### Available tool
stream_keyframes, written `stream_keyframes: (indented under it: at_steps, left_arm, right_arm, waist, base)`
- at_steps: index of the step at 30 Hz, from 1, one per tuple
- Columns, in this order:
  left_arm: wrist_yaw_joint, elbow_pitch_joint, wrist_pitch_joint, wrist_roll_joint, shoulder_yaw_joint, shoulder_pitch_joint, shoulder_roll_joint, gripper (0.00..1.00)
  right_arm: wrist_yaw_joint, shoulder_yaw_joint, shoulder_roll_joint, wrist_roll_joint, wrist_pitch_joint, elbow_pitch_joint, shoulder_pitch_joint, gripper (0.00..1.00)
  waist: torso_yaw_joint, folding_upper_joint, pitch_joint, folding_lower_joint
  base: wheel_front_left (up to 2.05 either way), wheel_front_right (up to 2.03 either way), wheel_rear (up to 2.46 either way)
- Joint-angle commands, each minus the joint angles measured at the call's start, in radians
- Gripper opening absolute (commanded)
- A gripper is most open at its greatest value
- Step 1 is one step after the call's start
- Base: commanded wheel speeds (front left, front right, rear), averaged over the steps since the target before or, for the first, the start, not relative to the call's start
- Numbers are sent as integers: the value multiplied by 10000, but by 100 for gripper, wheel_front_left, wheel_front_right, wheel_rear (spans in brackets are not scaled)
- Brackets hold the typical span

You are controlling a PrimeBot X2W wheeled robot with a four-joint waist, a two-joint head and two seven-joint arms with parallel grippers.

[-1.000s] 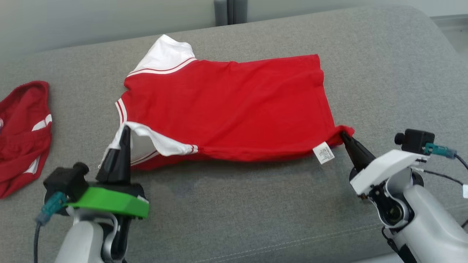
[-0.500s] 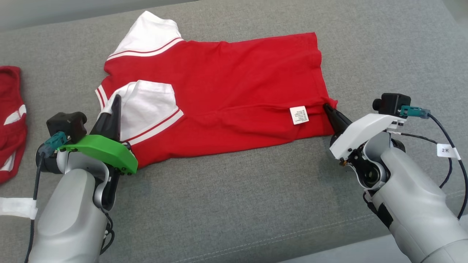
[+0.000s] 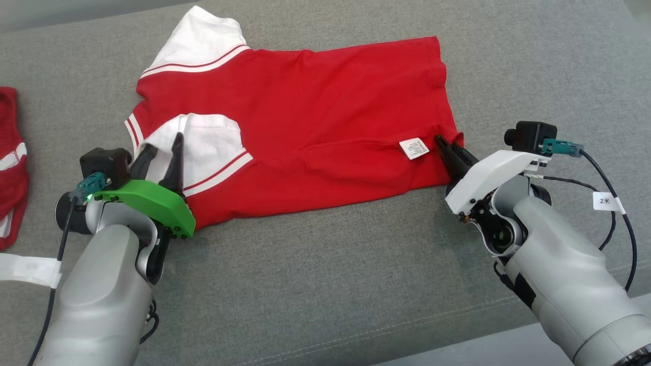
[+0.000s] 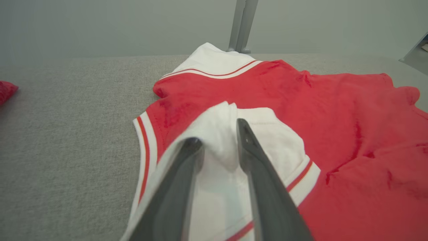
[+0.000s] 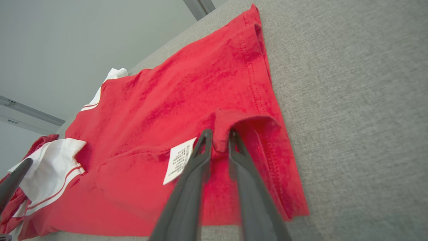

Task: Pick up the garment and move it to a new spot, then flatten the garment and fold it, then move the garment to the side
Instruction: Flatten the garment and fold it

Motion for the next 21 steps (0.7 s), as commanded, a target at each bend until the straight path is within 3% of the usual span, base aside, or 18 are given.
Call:
stream_keyframes:
  at_steps: [1,8,14,21]
  left_arm:
    - [-31,-59,-78,99,35,-99,-4,100]
    - [39,-1161,-66,563,805,776,-135,100]
    - [237,-2752,-67,1292,1832,2216,-431,100]
    - [294,-4059,-69,2140,2743,3785,-815,100]
  right_arm:
    - [4,75,-75,60,-126,30,-21,100]
    - [4,692,-470,131,-814,-156,346,100]
    - [4,1200,-885,-477,-1514,-337,753,100]
    - [4,975,-1167,-1540,-1740,-353,1252,100]
  waist:
    - [50,-1,-73,-1]
    - [227,-1,-488,-1]
    - [302,-1,-755,-1]
    - [330,-1,-899,-1]
  base:
    - [0,0,0]
    - [0,0,0]
    - [0,0,0]
    - [0,0,0]
